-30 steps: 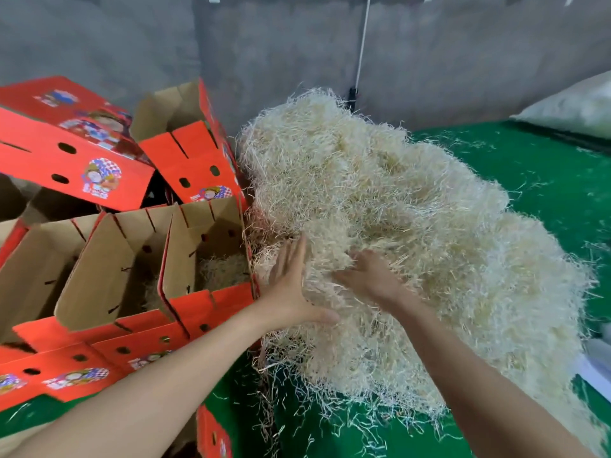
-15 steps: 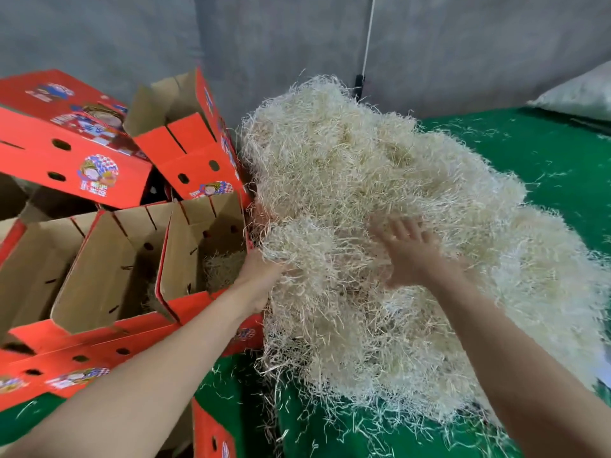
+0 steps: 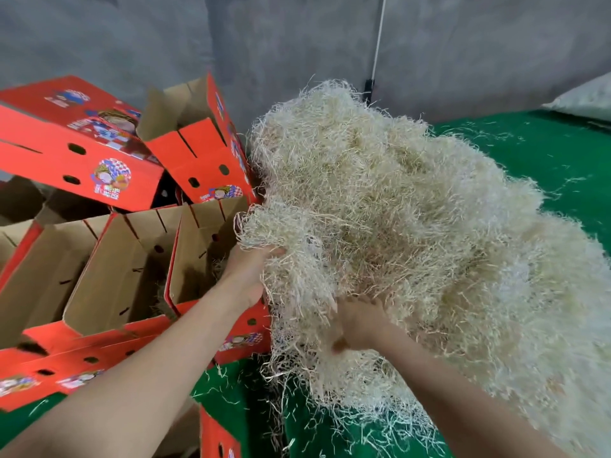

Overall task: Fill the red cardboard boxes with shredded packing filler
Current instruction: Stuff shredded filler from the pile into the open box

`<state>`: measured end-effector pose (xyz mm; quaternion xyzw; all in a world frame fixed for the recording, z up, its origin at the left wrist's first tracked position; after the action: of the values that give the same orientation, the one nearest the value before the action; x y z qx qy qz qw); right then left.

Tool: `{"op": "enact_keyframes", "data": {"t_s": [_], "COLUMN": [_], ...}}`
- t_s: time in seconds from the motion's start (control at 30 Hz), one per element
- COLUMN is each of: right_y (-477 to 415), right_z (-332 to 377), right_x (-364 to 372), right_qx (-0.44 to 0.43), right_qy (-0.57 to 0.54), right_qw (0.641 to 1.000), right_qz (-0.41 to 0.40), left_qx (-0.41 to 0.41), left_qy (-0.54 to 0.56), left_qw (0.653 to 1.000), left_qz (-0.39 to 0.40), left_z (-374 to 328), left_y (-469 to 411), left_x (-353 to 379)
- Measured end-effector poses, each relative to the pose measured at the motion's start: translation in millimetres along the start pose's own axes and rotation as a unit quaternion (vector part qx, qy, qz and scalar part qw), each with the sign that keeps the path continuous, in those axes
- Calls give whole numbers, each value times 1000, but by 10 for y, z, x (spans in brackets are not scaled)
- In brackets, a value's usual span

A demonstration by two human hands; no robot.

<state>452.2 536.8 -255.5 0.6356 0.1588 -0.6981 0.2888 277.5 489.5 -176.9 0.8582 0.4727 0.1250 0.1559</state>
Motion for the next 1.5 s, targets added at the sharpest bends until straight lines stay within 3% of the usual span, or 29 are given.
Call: {"op": "enact_keyframes", "data": {"t_s": [0.07,0.13,0.2,0.27,0.33,0.4,0.5,0.53,0.63,0.7,0.8,0.9,1.03,1.27,1.4,1.5], "right_y": [-81,-189,-226,-194,-149,-98,-60,-33,55,82,97,48,-51,50,87,104], "right_z": [-62,-203,-315,-363,-353,-329,-223,-185,-106,-191,-446,-624,-711,-920,-738,-432], "right_x": [-202,-533,-901,-1116,-1143,-1121,-1013,-990,-991,-1101,-1155,-787,-327,-22,-840,-1527], "right_qx": [23,72,101,133,168,210,248,245,190,118,55,70,103,121,25,-35], "right_qy": [-38,-207,-397,-512,-563,-623,-722,-730,-753,-752,-614,-458,-263,-80,-215,-275], "right_qw": [993,965,897,834,796,741,641,635,630,648,784,883,955,989,976,953], "right_qz": [-106,-142,-164,-161,-148,-136,-80,-64,-15,-12,-69,-68,-90,-2,-10,-125], "left_qx": [16,95,195,229,176,48,-23,-20,-47,-68,-97,-115,-127,-108,-69,-56], "left_qy": [0,-46,-105,-126,-132,-161,-256,-268,-201,-142,-30,18,9,80,47,33], "left_qw": [1000,994,975,965,974,973,923,919,953,966,981,988,989,989,993,991], "left_qz": [8,12,-13,-7,48,160,286,289,220,203,163,100,70,60,81,115], "left_z": [-39,-125,-188,-160,-19,214,447,492,587,547,367,231,192,21,-37,-34], "left_y": [-9,5,52,123,144,196,380,426,415,408,326,227,241,127,84,151], "left_x": [13,-2,-47,-31,28,126,258,300,358,355,280,177,170,70,22,61]}}
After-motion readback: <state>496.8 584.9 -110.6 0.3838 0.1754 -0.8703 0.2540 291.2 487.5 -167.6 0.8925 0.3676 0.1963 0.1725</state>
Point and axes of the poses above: each hand's wrist, its own y-axis away from the middle knuckle, its own x-axis out of the palm, z = x × y, the point moved 6 cm from there along -y, towards the middle knuckle, and after that the axes turned 15 degrees about -z, right-handed, at the moved point
